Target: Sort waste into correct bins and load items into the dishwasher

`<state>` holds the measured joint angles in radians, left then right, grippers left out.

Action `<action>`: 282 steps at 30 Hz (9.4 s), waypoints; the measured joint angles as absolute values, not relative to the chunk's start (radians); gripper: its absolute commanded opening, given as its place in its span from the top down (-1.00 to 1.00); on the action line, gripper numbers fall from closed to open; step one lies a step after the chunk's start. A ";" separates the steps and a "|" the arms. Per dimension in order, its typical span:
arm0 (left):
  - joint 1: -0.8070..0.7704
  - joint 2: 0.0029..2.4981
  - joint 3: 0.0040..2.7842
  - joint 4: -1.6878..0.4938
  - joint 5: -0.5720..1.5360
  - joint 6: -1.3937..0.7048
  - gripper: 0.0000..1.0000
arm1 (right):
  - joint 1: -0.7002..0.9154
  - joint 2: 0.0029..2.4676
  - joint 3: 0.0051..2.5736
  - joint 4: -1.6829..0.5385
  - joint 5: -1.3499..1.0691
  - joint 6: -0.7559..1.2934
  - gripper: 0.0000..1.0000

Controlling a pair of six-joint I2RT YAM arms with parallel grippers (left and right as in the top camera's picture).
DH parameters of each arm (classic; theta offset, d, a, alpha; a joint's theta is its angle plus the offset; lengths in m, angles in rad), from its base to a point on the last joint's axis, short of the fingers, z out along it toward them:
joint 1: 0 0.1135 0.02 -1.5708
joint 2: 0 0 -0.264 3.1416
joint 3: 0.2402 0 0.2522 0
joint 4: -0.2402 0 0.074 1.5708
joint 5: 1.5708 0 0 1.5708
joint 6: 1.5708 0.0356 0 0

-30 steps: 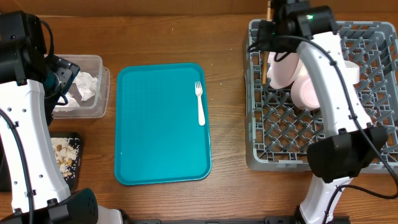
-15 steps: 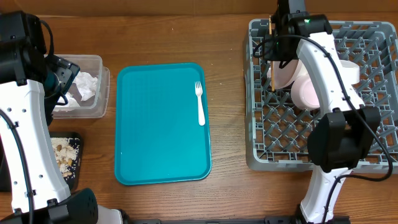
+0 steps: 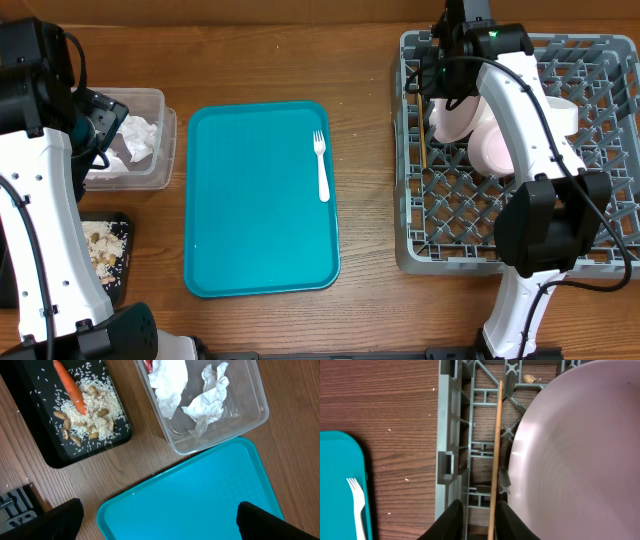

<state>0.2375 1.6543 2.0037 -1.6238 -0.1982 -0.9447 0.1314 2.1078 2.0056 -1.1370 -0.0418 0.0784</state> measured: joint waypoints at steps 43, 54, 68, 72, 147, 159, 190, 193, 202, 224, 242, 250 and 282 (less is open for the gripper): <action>0.237 1.654 2.003 -1.624 -0.198 -0.945 -1.00 | 0.619 2.350 2.003 -1.106 -0.033 0.339 -0.48; 0.237 1.654 2.004 -1.624 -0.198 -0.945 -1.00 | 0.635 2.355 2.003 -1.077 -0.036 0.348 -0.47; 0.237 1.654 2.004 -1.624 -0.198 -0.945 -1.00 | 0.644 2.395 2.003 -1.066 -0.054 0.366 0.05; 0.237 1.654 2.004 -1.624 -0.198 -0.945 -1.00 | 0.659 2.395 2.003 -1.067 -0.052 0.368 0.07; 0.237 1.654 2.004 -1.624 -0.198 -0.945 -1.00 | 0.098 2.402 2.661 -1.526 -0.079 -0.001 0.54; 0.237 1.654 2.003 -1.624 -0.198 -0.945 -1.00 | 0.099 2.402 2.609 -1.533 -0.083 0.025 -0.30; 0.237 1.654 2.004 -1.623 -0.197 -0.945 -1.00 | 0.138 1.345 1.861 -1.637 0.040 0.292 -1.00; 0.237 1.654 2.004 -1.622 -0.197 -0.945 -1.00 | 0.138 1.065 1.595 -1.485 0.057 0.304 -1.00; 0.237 1.655 2.004 -1.624 -0.195 -0.945 -1.00 | 0.138 0.579 1.065 -1.192 0.025 0.315 -1.00; 0.237 1.655 2.004 -1.624 -0.195 -0.945 -1.00 | 0.138 0.574 0.986 -1.202 -0.037 0.370 -1.00; 0.237 1.655 2.004 -1.624 -0.195 -0.945 -1.00 | 0.088 0.363 0.426 -0.417 -0.249 0.200 -1.00; 0.237 1.655 2.004 -1.624 -0.195 -0.945 -1.00 | 0.084 0.296 0.207 -0.117 -0.241 0.183 -1.00; 0.237 1.655 2.004 -1.624 -0.195 -0.945 -1.00 | 0.019 0.015 0.019 -0.059 -0.241 0.003 -1.00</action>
<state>0.2375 1.6554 2.0037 -1.6238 -0.1951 -0.9447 0.0193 0.0147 0.0185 -0.0593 -0.2405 0.0029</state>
